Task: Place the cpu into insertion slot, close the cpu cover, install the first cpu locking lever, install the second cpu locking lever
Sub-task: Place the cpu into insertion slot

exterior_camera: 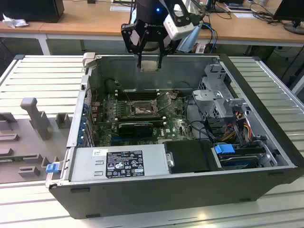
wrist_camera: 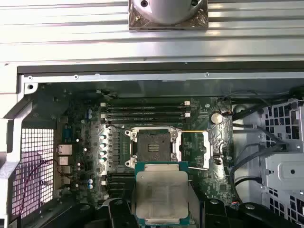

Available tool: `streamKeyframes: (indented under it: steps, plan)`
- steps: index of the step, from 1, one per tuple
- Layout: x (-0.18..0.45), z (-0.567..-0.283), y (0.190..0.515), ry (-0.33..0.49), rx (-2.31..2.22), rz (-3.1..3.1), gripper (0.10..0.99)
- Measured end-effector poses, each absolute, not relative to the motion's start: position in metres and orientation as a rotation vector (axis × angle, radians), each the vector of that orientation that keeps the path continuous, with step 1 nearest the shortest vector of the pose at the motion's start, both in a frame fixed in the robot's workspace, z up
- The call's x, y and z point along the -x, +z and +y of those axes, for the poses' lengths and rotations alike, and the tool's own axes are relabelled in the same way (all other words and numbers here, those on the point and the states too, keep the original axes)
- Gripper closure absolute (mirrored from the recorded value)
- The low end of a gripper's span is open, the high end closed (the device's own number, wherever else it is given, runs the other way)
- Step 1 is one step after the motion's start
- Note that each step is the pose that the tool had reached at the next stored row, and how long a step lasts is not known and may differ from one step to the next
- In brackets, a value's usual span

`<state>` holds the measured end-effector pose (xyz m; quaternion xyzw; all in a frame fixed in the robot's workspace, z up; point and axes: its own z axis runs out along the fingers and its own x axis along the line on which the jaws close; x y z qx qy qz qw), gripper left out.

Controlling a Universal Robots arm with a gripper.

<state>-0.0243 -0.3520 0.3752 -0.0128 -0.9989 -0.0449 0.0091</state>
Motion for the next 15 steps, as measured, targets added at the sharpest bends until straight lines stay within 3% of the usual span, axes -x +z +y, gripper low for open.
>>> streamKeyframes:
  steps: [15]
  plan:
    - [0.0243,-0.3521,0.3713,-0.142,0.288,-3.112,0.553]
